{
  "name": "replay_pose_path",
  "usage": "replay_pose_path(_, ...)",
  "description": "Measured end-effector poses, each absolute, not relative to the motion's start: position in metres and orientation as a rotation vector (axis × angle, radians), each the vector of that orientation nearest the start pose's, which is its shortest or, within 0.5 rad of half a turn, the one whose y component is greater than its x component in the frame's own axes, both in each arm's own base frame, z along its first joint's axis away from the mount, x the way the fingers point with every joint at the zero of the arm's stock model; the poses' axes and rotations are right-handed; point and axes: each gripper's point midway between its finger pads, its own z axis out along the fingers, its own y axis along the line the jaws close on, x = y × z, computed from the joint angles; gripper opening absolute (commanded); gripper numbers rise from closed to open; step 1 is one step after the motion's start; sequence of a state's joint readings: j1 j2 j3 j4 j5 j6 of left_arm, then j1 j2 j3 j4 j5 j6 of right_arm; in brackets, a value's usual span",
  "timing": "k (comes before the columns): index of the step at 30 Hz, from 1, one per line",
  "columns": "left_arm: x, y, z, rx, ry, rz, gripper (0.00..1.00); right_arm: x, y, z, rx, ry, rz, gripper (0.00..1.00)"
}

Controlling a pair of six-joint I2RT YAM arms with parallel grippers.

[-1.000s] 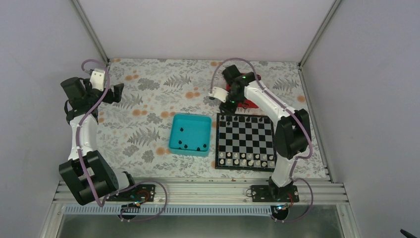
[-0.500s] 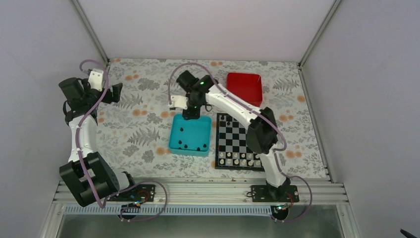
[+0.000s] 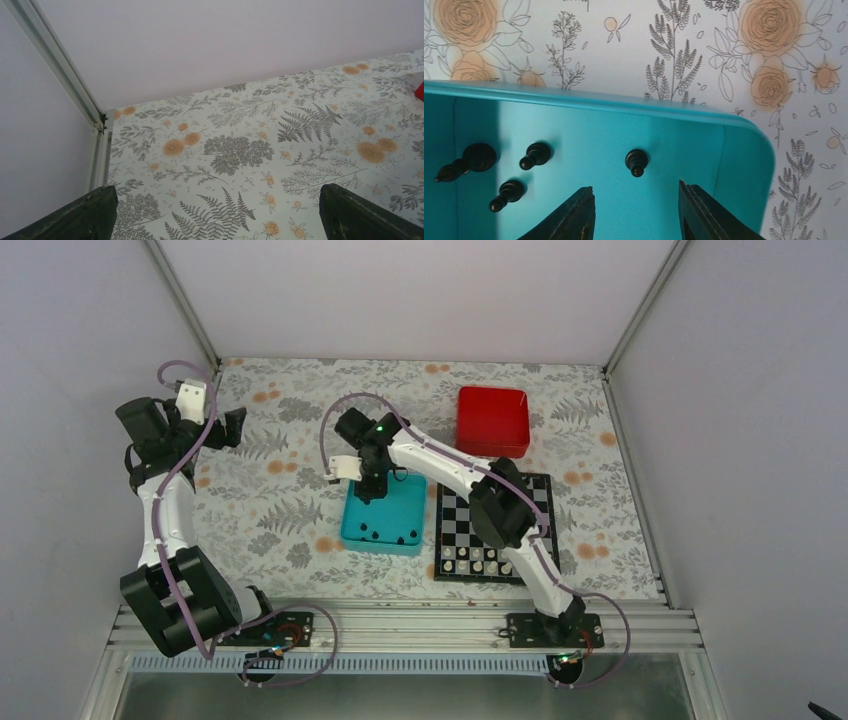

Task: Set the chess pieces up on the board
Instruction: Pick up the chess piece from the storage box.

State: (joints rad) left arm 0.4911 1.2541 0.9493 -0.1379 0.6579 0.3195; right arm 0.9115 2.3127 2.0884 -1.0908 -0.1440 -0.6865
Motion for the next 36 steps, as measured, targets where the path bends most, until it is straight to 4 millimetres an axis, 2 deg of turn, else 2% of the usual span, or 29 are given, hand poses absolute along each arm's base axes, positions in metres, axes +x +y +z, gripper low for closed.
replay_pose_path(5, 0.384, 0.085, 0.259, 0.241, 1.901, -0.133, 1.00, 0.299, 0.423, 0.072, -2.083, 1.995, 0.237, 0.45)
replay_pose_path(10, 0.383, 0.085, 0.259, 0.235, 1.901, -0.140, 1.00, 0.299, 0.423, 0.057, -2.100, 2.014, 0.236, 0.45)
replay_pose_path(19, 0.383, 0.086, 0.259, 0.233, 1.899, -0.145, 1.00, 0.299, 0.422, 0.044, -2.115, 2.032, 0.236, 0.42)
replay_pose_path(24, 0.383, 0.085, 0.259, 0.234, 1.898, -0.149, 1.00, 0.298, 0.422, 0.033, -2.126, 2.049, 0.235, 0.28)
replay_pose_path(30, 0.382, 0.086, 0.259, 0.232, 1.897, -0.150, 1.00, 0.298, 0.421, 0.031, -2.121, 2.059, 0.235, 0.10)
replay_pose_path(33, 0.382, 0.087, 0.259, 0.231, 1.897, -0.149, 1.00, 0.298, 0.421, 0.031, -2.124, 2.058, 0.235, 0.05)
replay_pose_path(36, 0.382, 0.086, 0.259, 0.232, 1.897, -0.150, 1.00, 0.297, 0.421, 0.030, -2.121, 2.063, 0.239, 0.04)
